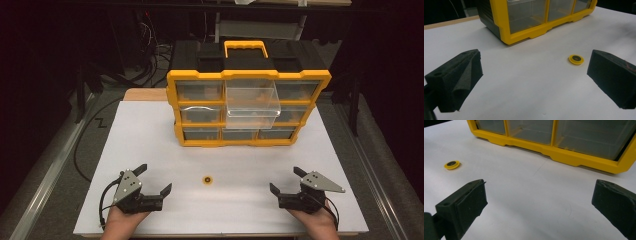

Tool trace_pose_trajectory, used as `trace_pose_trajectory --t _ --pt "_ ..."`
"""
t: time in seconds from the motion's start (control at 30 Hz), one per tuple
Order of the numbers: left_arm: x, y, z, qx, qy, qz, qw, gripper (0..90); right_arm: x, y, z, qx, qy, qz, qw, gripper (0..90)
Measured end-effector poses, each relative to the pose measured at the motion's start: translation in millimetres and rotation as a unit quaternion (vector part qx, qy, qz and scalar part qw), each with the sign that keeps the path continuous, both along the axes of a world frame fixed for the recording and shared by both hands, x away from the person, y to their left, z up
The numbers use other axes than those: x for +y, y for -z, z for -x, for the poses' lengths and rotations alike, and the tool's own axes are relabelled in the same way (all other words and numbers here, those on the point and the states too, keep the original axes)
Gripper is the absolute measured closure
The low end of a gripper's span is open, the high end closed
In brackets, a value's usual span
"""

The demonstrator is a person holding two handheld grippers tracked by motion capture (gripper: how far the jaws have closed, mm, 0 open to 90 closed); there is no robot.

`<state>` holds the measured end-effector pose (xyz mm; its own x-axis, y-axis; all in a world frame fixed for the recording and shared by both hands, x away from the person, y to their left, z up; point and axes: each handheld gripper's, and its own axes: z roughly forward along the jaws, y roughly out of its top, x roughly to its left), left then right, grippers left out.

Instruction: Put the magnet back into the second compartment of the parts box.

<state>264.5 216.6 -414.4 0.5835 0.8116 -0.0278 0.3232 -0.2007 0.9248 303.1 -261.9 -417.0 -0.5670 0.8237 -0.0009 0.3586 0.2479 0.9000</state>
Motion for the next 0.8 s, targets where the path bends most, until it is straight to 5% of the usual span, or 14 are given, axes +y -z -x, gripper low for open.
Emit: trace_pose_trajectory --t 0.8 --pt "0.2 0.1 -1.2 0.001 0.005 0.007 1.0 1.0 3.6 1.0 -2.1 -0.001 0.0 0.014 0.9999 0.2"
